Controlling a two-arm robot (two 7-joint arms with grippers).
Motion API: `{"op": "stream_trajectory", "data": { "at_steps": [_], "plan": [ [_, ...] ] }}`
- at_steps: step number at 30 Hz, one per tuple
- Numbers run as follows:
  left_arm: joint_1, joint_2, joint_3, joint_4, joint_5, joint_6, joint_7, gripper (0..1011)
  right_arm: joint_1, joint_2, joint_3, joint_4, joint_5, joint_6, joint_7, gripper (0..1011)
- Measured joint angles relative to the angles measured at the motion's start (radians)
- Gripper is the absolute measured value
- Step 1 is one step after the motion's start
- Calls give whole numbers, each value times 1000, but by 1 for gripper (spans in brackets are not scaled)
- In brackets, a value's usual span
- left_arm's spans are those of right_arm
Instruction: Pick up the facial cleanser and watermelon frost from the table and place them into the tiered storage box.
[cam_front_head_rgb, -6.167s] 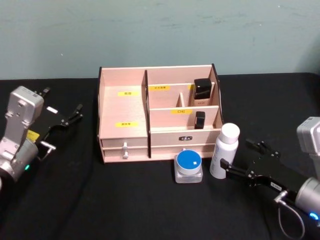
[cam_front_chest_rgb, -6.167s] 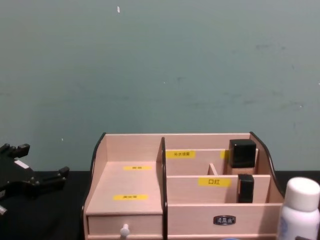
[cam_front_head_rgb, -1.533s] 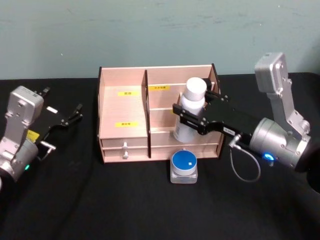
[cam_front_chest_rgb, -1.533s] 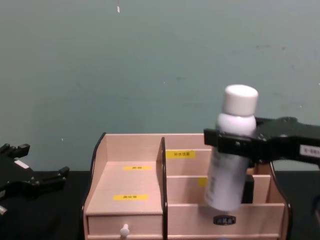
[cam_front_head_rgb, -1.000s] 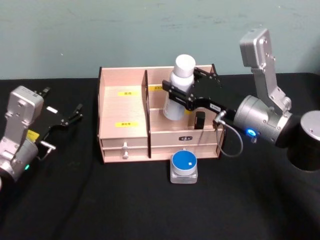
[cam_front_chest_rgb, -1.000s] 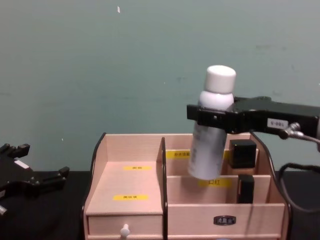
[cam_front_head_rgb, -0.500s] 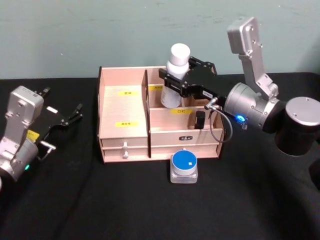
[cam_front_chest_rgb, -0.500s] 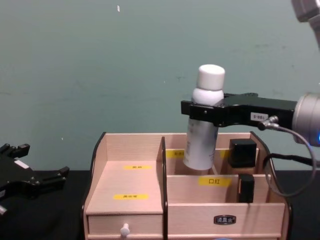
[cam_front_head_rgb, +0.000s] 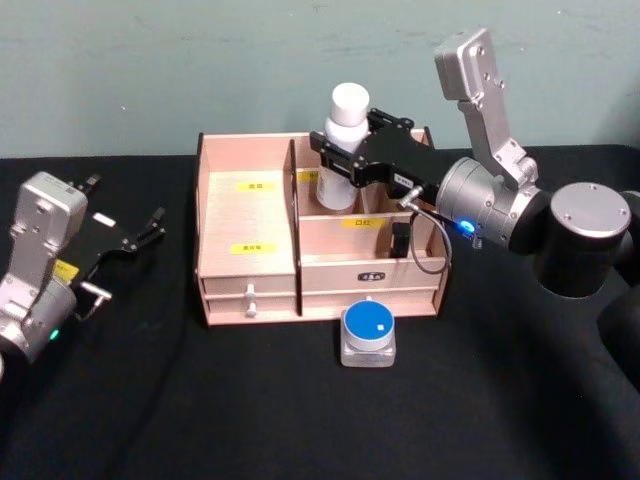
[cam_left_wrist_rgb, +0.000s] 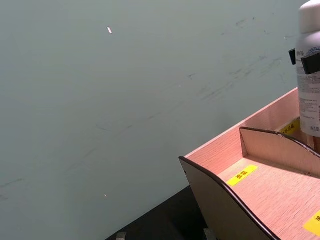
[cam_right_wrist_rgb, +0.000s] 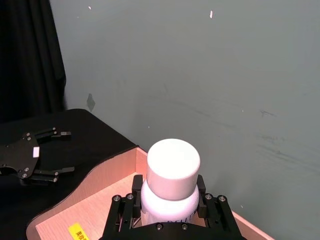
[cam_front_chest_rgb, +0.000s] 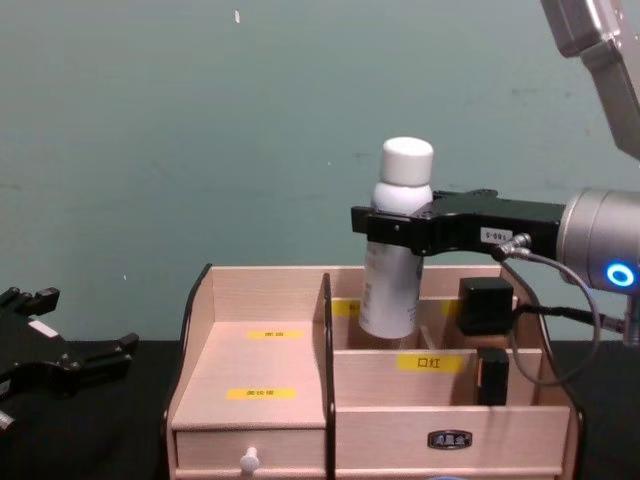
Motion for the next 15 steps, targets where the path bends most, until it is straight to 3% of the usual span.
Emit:
{"op": "stream_trajectory", "data": {
  "at_steps": [15],
  "plan": [
    [0,0,0,0,0,0,0,1001,25,-19,-7,49,-23,-8,12,605]
  ]
}}
